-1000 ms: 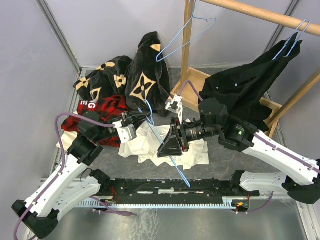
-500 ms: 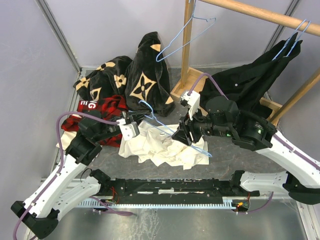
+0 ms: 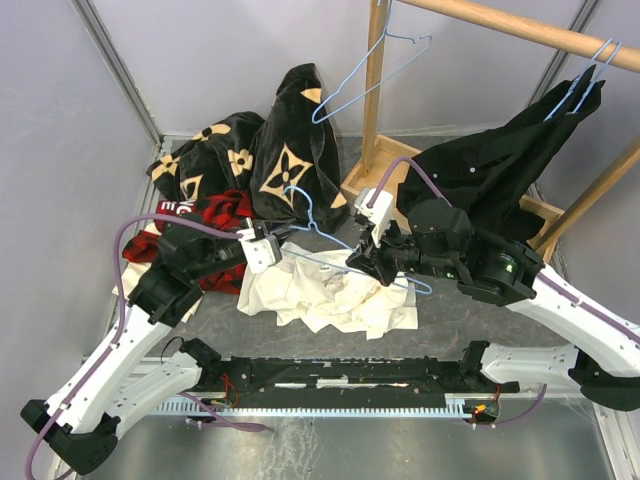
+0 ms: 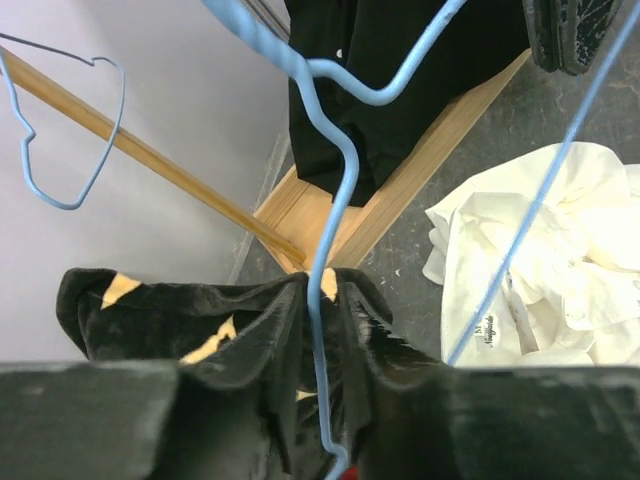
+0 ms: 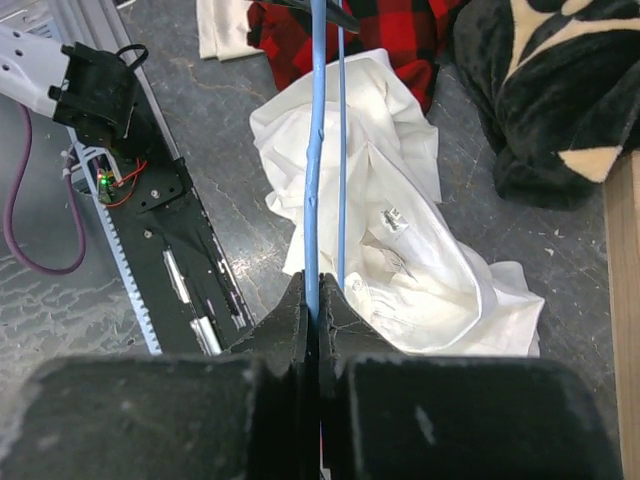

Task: Place the shirt on the hanger
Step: Adjust the hanger.

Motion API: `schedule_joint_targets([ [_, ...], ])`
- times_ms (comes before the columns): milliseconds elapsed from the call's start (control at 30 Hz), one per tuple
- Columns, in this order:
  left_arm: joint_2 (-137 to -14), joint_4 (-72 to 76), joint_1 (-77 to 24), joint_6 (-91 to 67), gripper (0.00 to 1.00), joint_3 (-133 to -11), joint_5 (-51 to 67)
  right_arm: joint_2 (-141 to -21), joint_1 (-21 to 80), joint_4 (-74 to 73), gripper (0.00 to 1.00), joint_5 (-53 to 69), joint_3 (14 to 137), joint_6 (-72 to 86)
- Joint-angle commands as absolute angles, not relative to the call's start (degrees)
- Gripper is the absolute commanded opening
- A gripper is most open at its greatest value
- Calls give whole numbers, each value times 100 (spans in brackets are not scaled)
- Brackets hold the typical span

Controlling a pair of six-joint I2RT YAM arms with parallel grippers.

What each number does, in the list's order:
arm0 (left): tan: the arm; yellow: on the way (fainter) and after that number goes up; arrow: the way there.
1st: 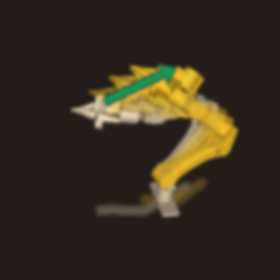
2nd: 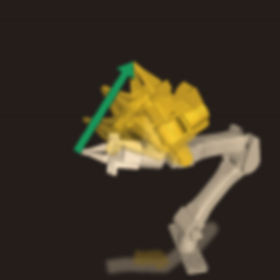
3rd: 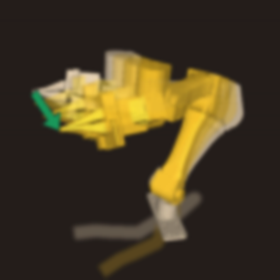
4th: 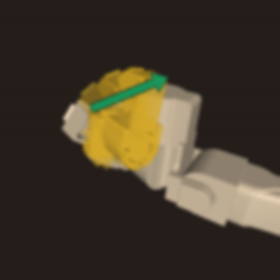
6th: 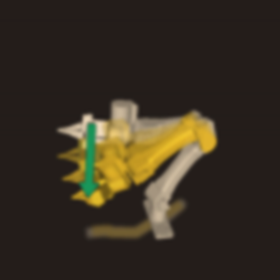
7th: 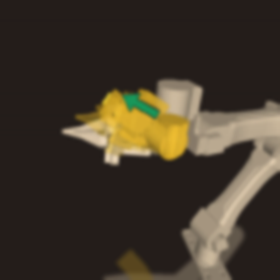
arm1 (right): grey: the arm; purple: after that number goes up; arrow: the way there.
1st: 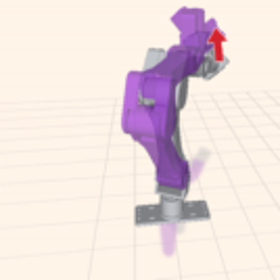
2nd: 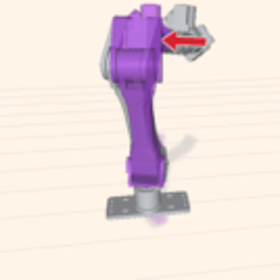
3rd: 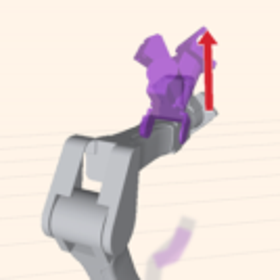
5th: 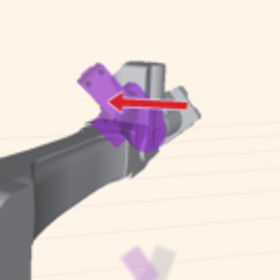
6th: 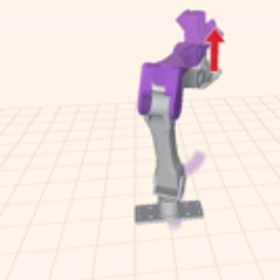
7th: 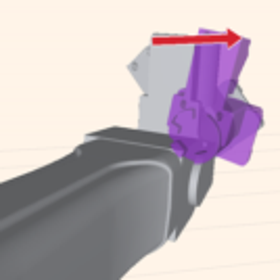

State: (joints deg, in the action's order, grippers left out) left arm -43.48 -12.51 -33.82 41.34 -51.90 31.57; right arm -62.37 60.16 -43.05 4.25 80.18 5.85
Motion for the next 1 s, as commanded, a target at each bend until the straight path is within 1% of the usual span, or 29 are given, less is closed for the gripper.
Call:
schedule_joint_targets([
  [0, -4203, -908, -3401, 3544, 38, -5307, 3070, -5862, 5967, -3790, 0, 25, 7854, 642],
  [67, -4100, -621, -3401, 3045, 51, -5154, 2843, -5713, 5962, -3813, 0, -94, 7723, 771],
  [133, -3977, -404, -3406, 2646, 56, -4997, 2655, -5562, 5963, -3847, 0, -283, 7554, 909],
  [267, -3755, -571, -3401, 2510, 58, -4813, 2791, -5202, 5968, -3870, 0, -296, 7198, 1218],
  [433, -3488, -639, -3401, 2789, 57, -4538, 3090, -4883, 5967, -3820, 0, 399, 6986, 1419],
  [633, -3621, -444, -3400, 2747, 57, -4612, 3402, -5050, 5967, -3691, 0, 1188, 7076, 1590],
  [700, -3728, -434, -3401, 2742, 59, -4666, 3480, -5130, 5968, -3574, 0, 1387, 7111, 1639],
  [733, -3777, -431, -3401, 2747, 58, -4676, 3495, -5150, 5968, -3506, 0, 1477, 7118, 1655],
  [900, -3852, -588, -3402, 2871, 42, -4711, 3522, -5082, 5967, -3252, 0, 1670, 7104, 1717],
  [933, -3843, -617, -3401, 2898, 37, -4711, 3532, -5052, 5968, -3216, 0, 1670, 7090, 1722],
  [967, -3835, -642, -3401, 2917, 29, -4710, 3533, -5027, 5968, -3185, 0, 1663, 7063, 1735],
])
